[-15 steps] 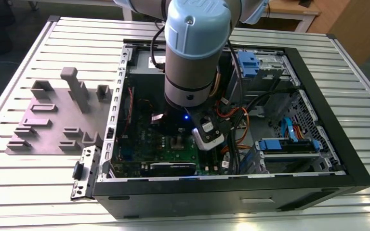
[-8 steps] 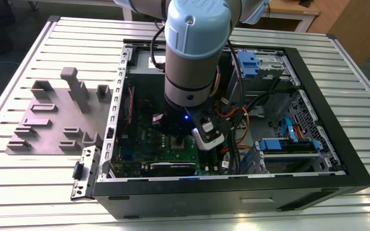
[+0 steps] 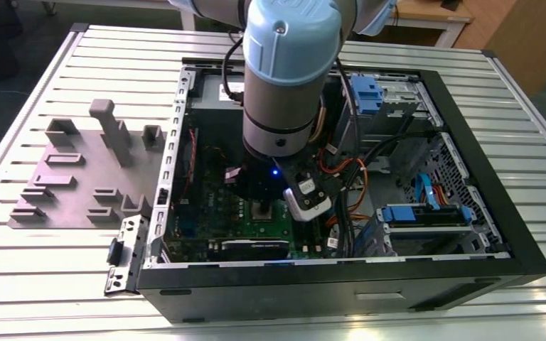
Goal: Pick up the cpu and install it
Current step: 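Close the cpu cover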
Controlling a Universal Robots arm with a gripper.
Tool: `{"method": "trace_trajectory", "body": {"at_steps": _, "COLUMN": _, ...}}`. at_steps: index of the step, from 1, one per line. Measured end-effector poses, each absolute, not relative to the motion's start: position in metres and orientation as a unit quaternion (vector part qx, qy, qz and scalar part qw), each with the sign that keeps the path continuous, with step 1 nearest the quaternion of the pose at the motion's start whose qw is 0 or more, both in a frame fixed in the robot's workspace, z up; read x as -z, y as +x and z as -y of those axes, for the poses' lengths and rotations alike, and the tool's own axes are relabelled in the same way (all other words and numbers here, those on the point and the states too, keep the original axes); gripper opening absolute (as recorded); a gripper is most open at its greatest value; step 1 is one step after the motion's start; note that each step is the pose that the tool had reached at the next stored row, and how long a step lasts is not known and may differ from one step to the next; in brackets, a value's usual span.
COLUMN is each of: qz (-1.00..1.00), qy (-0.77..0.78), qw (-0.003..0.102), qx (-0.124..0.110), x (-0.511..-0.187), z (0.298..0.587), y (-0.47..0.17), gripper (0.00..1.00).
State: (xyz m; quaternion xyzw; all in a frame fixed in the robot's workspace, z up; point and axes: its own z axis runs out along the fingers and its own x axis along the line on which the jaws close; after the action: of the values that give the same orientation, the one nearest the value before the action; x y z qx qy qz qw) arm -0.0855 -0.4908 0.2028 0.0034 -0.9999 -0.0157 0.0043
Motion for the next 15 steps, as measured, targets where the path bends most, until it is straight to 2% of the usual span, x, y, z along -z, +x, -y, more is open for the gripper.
{"method": "trace_trajectory", "body": {"at_steps": 15, "qz": 1.000, "qy": 0.006, "qw": 0.004, "qx": 0.015, "x": -0.220, "z": 0.491, "y": -0.085, "gripper": 0.11}}
